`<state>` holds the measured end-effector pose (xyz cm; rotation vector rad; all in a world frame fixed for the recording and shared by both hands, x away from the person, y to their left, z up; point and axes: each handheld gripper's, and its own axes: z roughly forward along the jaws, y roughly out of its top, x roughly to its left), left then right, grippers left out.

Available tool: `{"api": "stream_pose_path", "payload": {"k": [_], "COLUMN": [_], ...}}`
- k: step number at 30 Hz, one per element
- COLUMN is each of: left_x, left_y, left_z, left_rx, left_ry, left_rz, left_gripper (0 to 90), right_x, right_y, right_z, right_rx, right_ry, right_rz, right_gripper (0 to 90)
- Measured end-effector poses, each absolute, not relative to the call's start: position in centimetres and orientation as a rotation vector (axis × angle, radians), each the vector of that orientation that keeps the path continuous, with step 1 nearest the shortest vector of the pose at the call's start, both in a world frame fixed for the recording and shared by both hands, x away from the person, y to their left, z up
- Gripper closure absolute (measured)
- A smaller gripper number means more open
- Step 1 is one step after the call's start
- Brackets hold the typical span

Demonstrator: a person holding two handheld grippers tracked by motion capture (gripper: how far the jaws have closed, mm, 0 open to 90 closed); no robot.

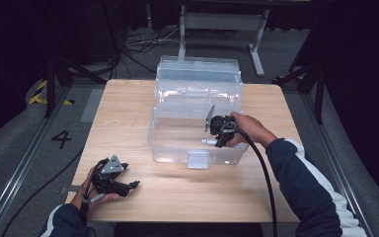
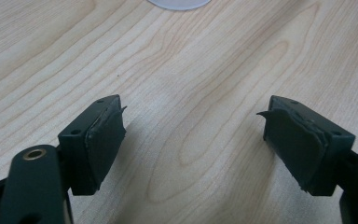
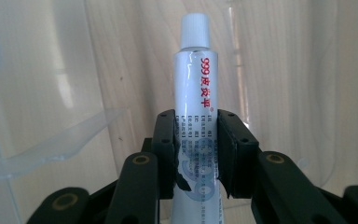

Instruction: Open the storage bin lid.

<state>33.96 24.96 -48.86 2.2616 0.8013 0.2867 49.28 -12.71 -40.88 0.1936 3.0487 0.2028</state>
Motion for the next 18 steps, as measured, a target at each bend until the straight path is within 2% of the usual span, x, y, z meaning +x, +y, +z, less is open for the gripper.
{"api": "stream_pose_path", "payload": {"k": [18], "left_x": [33.96], "left_y": [24.95], "left_z": [-48.87], "left_rx": [2.261], "left_ry": [0.802], "left_rz": [0.286], "left_gripper": [20.5], "right_x": [48.95], "right_y": [-12.65], "right_z": [-41.59], "right_rx": [0.185], "right_ry": [3.073], "right_rz": [0.185], "right_gripper": [69.6]}}
